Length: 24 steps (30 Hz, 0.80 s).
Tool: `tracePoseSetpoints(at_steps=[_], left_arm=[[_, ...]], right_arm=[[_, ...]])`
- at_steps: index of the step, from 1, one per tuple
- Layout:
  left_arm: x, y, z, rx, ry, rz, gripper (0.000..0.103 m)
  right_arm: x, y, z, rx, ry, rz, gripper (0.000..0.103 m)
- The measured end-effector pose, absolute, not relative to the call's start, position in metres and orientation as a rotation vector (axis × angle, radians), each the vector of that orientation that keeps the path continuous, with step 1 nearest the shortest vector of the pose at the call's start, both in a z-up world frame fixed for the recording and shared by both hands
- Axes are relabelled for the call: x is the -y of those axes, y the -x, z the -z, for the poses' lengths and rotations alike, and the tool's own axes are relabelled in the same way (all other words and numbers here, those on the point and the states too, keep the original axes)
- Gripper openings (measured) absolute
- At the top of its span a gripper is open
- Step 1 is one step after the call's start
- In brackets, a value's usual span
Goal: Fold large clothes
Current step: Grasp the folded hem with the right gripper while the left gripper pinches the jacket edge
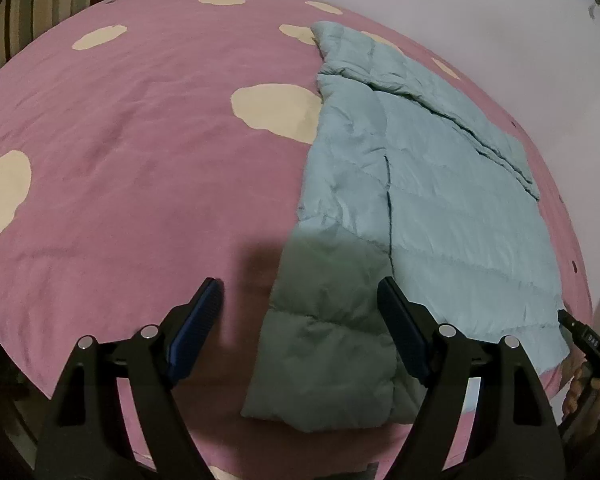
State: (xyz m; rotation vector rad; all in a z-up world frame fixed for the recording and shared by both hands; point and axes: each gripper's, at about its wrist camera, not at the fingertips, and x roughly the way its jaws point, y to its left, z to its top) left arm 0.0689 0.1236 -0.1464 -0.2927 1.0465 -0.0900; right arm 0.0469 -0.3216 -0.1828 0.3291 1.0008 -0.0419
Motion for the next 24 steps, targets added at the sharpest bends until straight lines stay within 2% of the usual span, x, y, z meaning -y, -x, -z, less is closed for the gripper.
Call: tracePoseSetpoints(at_steps=[1,2,3,5,11,14,15,16,18,24], left_arm=[[-0.122,-0.068,0.146,-1.047,0.292,0.103,0.079],[-0.118,-0.067,0.146,-1.048,0.291,0.131,0.077],[-0.115,-0.067,0.147,-1.055,0.290,0.154,0.071],[-0.109,-0.066,0.147,-1.060,0.279,0.175,0.068],[-0.109,-0.063,0.148,-1.054,0.287,0.210,0.048],[-0.106,-0.062,0.147,-1.052,0.291,0.232,0.030],[-0.105,-0.062,0.146,-1.049,0.291,0.233,0.021],[-0.105,-0.061,0.143,-1.042,0.295,0.234,0.015],[-0.105,-0.062,0.138,-1.024,0.316,0.232,0.010],[-0.103,-0.073,0.092,-0.903,0.310,0.228,0.006]], right_arm=[[0.320,-0.047,0.182,-1.005,-0.322,0.033,0.069],[0.316,-0.046,0.182,-1.008,-0.311,0.018,0.060],[0.312,-0.044,0.182,-1.011,-0.312,0.001,0.056],[0.308,-0.042,0.183,-1.018,-0.325,-0.008,0.045],[0.307,-0.038,0.184,-1.032,-0.354,-0.052,0.025],[0.307,-0.037,0.186,-1.033,-0.388,-0.082,0.015],[0.307,-0.037,0.185,-1.032,-0.397,-0.091,0.011],[0.306,-0.037,0.185,-1.030,-0.402,-0.103,0.008],[0.306,-0.036,0.181,-1.019,-0.405,-0.117,0.007],[0.315,-0.044,0.146,-0.922,-0.491,-0.181,0.006]])
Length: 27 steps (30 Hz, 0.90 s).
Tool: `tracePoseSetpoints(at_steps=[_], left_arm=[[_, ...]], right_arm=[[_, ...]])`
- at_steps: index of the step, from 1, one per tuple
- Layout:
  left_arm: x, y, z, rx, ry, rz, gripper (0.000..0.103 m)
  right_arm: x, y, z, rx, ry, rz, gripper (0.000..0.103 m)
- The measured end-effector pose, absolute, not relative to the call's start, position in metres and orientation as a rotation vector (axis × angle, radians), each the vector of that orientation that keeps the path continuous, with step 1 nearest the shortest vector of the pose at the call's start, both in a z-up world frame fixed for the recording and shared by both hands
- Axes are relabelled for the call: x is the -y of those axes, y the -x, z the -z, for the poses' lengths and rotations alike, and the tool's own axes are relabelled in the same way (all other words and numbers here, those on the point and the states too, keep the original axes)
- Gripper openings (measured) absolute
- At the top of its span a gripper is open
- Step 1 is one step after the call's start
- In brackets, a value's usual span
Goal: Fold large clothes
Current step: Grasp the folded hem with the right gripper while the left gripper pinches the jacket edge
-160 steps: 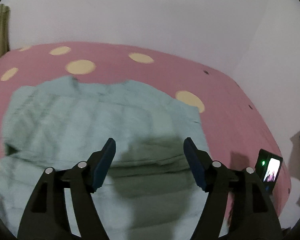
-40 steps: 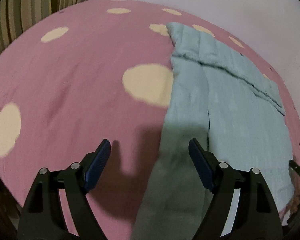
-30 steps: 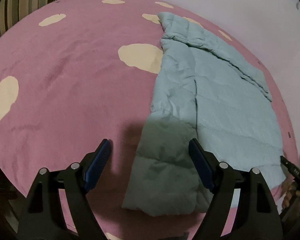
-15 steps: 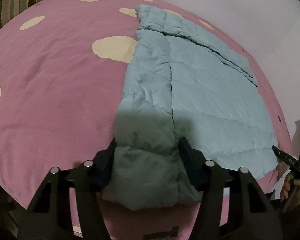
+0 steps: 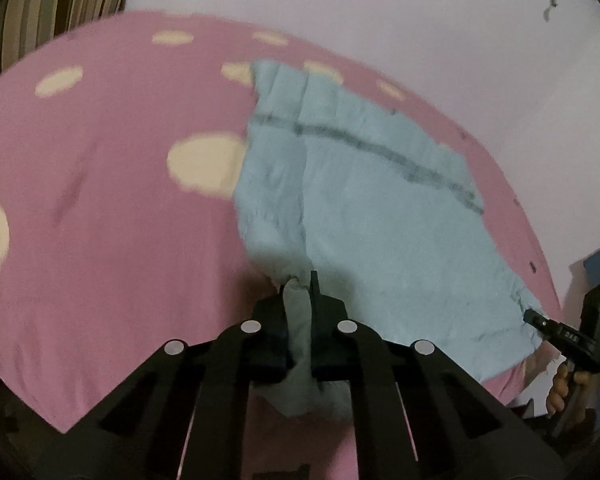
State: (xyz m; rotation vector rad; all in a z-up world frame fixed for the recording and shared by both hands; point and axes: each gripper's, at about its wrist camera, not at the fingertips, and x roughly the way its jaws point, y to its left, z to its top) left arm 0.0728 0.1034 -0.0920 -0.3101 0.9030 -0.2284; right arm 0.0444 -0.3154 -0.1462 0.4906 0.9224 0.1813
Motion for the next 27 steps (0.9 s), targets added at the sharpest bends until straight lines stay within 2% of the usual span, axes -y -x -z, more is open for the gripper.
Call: tracePoseSetpoints(at_steps=[5,8,17,23,26,27], left_arm=[[-0.097,-0.116,0.061,-0.833,0.291,0.215,0.006],[-0.093,-0.146,0.059,-0.828,0.274,0.200,0.006],[-0.094,-0.247,0.120,-0.964,0.286,0.128,0.006],[-0.087,-0.260,0.133,-0.967,0.235,0.138,0.007],[-0.099,-0.255,0.115,-0.925,0.291,0.159,0.023],[-0.103,-0.254,0.110,-0.913,0.314,0.164,0.038]], right_arm=[[0.327,-0.081,0.125,-0.872,-0.565,-0.223,0.006],[0.332,-0.117,0.123,-0.856,-0.577,-0.210,0.006],[0.347,-0.213,0.180,-0.978,-0.645,-0.125,0.006],[0.346,-0.226,0.182,-0.990,-0.634,-0.114,0.007],[0.349,-0.221,0.170,-0.954,-0.637,-0.119,0.011],[0.352,-0.220,0.166,-0.938,-0.648,-0.124,0.013]])
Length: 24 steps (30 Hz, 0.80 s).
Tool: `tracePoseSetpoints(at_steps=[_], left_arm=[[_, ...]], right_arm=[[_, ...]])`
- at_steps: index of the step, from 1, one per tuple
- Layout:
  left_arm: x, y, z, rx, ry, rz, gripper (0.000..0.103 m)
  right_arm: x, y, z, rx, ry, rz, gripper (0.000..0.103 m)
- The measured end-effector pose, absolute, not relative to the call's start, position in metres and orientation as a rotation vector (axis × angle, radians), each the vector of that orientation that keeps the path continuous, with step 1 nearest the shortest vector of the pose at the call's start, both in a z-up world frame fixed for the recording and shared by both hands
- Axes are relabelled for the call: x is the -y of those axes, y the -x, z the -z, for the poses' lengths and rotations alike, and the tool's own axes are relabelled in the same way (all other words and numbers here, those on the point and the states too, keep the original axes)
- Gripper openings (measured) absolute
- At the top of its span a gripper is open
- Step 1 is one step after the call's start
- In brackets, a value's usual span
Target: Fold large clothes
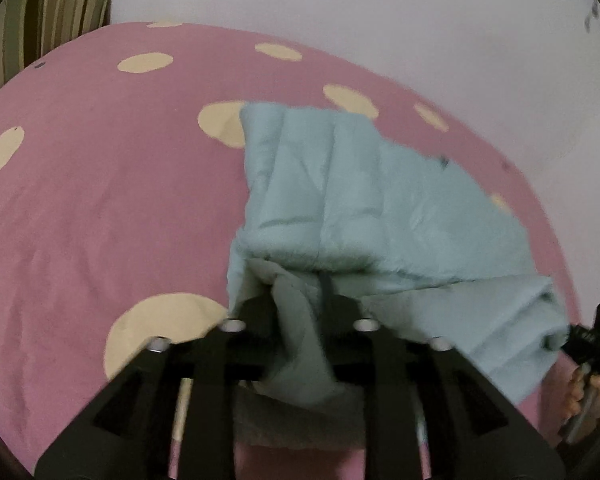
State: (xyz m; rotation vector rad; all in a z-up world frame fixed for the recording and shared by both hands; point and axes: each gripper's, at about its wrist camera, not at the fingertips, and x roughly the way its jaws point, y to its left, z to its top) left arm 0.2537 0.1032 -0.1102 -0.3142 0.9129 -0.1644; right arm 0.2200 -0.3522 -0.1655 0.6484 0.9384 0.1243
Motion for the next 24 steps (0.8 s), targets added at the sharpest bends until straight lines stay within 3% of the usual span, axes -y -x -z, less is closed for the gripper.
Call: tracePoseSetpoints(at_steps=[1,3,5,7,15,24], left_arm=[[-0.110,-0.250,0.103,-0.888,0.344,0.163,0.055],[-0.122,-0.243,0.087,-0.825,0.364,0.117,0.067],[-0.134,-0.238,0.076,-0.783,0.375,0.102,0.068],[-0.145,-0.232,0.072,-0.770,0.387,0.081,0.069],[-0.153,-0.211,0.103,-0.843,0.360,0.090,0.069],[-0.142,-0.215,0.114,-0.855,0.307,0.150,0.069]], right_arm=[[0.356,-0.216,0.159,-0.915,-0.670,-0.131,0.018],[0.363,-0.212,0.153,-0.886,-0.695,-0.134,0.025],[0.370,-0.205,0.145,-0.849,-0.702,-0.110,0.039],[0.376,-0.198,0.138,-0.814,-0.688,-0.062,0.046],[0.372,-0.183,0.140,-0.827,-0.602,-0.058,0.047],[0.378,-0.172,0.129,-0.750,-0.532,-0.067,0.062]])
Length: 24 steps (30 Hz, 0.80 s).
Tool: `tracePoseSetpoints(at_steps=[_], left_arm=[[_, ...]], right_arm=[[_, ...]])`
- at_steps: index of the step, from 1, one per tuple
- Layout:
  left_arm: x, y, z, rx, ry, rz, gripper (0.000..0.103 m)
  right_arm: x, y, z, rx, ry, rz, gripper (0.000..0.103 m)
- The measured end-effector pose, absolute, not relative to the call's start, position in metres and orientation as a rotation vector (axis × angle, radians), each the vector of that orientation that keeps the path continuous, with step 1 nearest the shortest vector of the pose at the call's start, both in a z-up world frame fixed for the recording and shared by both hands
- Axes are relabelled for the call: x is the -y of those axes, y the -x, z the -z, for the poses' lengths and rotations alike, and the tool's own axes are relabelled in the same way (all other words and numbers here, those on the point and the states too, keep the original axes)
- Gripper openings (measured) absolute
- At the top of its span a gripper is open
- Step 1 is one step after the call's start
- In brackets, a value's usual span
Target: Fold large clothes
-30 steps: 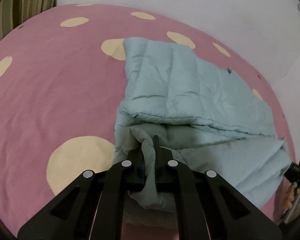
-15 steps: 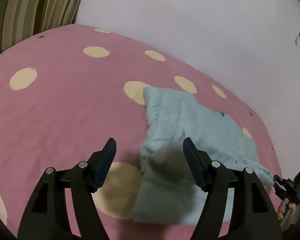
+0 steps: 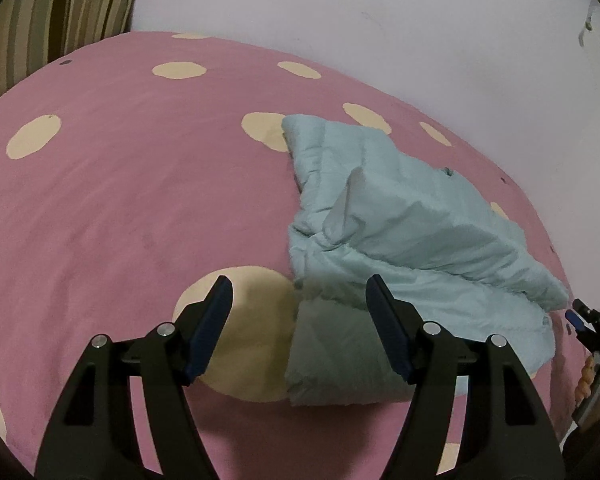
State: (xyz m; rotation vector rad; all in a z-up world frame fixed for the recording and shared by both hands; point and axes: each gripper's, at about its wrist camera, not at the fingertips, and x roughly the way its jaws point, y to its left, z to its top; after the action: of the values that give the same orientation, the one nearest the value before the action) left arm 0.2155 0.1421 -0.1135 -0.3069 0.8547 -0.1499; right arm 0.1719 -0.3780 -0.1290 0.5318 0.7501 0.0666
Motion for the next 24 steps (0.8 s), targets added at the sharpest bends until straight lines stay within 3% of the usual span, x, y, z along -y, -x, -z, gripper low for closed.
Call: tracePoseSetpoints(at_steps=[12,14,21,24], left_arm=[[-0.125,-0.241,0.118,-0.876,0.266,0.239,0.070],[-0.121,-0.248,0.118,-0.883,0.257,0.262,0.071],[-0.111,-0.276,0.121,-0.918,0.227,0.320,0.071],[-0.106,-0.284,0.126,-0.933,0.218,0.337,0.062]], right_arm=[[0.364,-0.186,0.150,-0.810,-0.398,-0.151,0.062],[0.361,-0.196,0.152,-0.813,-0.386,-0.174,0.069],[0.354,-0.232,0.158,-0.846,-0.341,-0.228,0.070],[0.350,-0.241,0.164,-0.875,-0.332,-0.251,0.066]])
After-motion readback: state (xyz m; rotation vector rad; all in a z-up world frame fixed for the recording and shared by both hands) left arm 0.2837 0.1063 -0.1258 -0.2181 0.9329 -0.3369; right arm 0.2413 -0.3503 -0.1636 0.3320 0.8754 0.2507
